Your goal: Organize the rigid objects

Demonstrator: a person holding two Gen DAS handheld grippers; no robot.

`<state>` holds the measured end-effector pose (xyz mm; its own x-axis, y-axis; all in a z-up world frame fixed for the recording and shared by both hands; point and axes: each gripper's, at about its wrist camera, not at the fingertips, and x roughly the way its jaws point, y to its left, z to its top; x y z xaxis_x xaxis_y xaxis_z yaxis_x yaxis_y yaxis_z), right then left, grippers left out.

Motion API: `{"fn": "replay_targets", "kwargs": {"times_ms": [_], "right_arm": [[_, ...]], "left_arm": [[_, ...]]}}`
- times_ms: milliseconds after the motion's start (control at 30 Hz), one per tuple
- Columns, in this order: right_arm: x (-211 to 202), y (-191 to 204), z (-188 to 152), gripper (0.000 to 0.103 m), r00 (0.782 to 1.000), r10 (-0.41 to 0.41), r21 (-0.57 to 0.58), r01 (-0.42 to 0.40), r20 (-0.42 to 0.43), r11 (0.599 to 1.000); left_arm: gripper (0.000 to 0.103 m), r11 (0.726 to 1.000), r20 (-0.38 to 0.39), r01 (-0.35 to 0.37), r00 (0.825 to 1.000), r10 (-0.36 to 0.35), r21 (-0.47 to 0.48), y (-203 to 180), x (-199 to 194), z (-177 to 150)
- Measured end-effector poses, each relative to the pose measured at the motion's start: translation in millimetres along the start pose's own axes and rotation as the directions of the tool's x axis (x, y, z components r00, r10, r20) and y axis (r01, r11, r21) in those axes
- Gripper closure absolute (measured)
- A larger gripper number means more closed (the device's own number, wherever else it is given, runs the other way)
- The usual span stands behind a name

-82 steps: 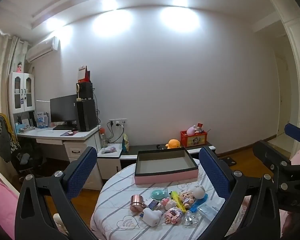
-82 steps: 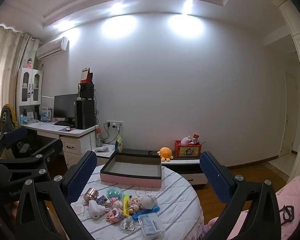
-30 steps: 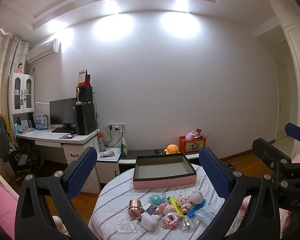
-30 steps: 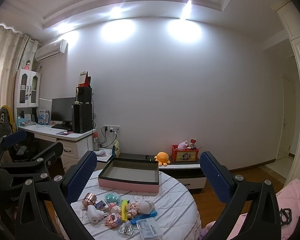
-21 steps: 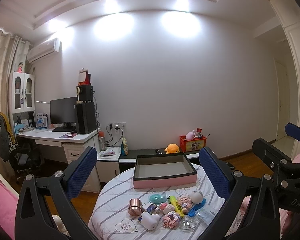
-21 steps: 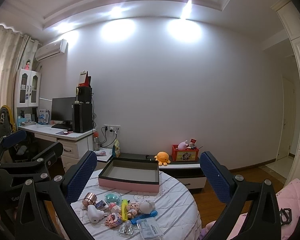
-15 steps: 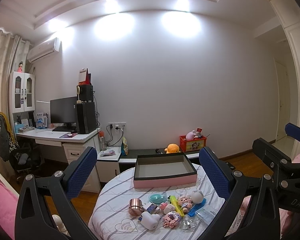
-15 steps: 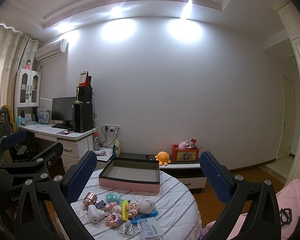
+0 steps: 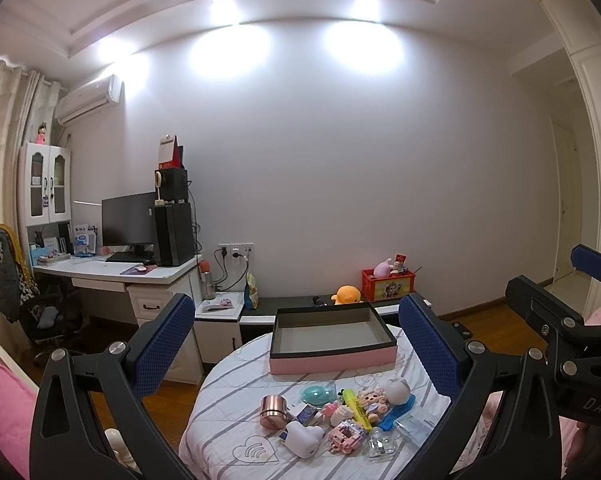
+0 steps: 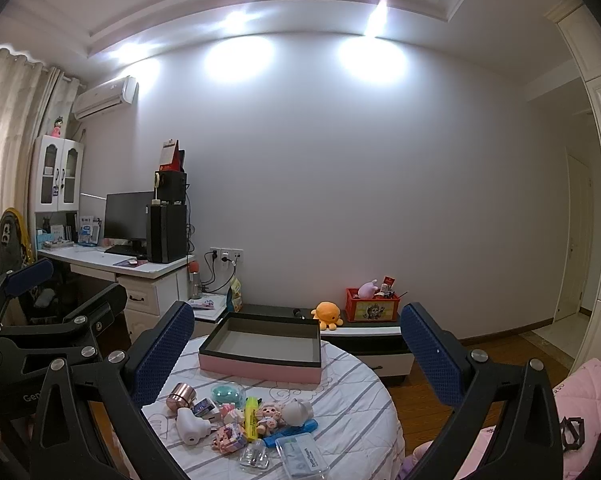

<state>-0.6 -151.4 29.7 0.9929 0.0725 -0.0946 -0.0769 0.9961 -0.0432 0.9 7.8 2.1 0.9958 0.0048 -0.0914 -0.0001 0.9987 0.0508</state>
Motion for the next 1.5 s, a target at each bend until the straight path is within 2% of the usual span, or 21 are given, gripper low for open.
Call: {"fn": "replay_targets", "kwargs": {"times_ms": [767,900,967,1033,1133,1233,1267,1367,1500], "right_arm": [[7.7,1.1,-4.9,0.000,1.000,0.004,-0.008,-0.004,-0.027,1.000],[19.4,-0.3,-15.3,0.000,0.998,-0.006,-0.018,0.005,-0.057,1.000],[34.0,-2.4,-30.0,0.000,0.994,-0.011,-0.017,0.010,-0.107,1.000],[54.4,-4.7,-52.1,0.000,0.982,-0.008,-0.012,0.006,-0.191,1.000],[86.1,-7.6,-87.5,0.000,0.950,-0.011,-0.024,0.004,-0.311,1.000],[111.8,-13.6,-120.0,0.000,0.915,-0.027,-0.036,0.014,-0.403,0.999],[117.4,-15.6,-126.9,0.000,0.906,-0.028,-0.034,0.014,-0.423,0.999],[131.1,-20.4,-148.9,0.000,0.878,-0.021,-0.022,0.012,-0.478,1.000],[142.0,-26.1,-170.2,0.000,0.850,-0.011,-0.026,-0.003,-0.527,1.000]], "left_arm": [[0.000,1.000,-0.023,0.002,1.000,-0.002,0.006,4.7,1.6,-7.6],[0.000,0.999,-0.070,0.019,0.997,-0.017,0.034,3.1,18.8,-19.9],[0.000,0.999,-0.130,0.022,0.991,-0.016,0.044,4.0,35.1,-32.9],[0.000,0.999,-0.208,0.018,0.978,-0.007,0.051,9.5,53.9,-53.2],[0.000,0.998,-0.328,0.003,0.944,0.016,0.056,19.3,83.2,-88.6],[0.000,0.998,-0.433,-0.008,0.901,0.033,0.060,27.9,108.9,-122.5],[0.000,0.998,-0.471,-0.010,0.882,0.034,0.054,32.4,118.2,-134.6],[0.000,1.000,-0.533,-0.002,0.846,0.016,0.027,35.6,136.3,-159.6],[0.000,1.000,-0.588,0.007,0.809,-0.006,-0.001,32.3,154.8,-182.3]]}}
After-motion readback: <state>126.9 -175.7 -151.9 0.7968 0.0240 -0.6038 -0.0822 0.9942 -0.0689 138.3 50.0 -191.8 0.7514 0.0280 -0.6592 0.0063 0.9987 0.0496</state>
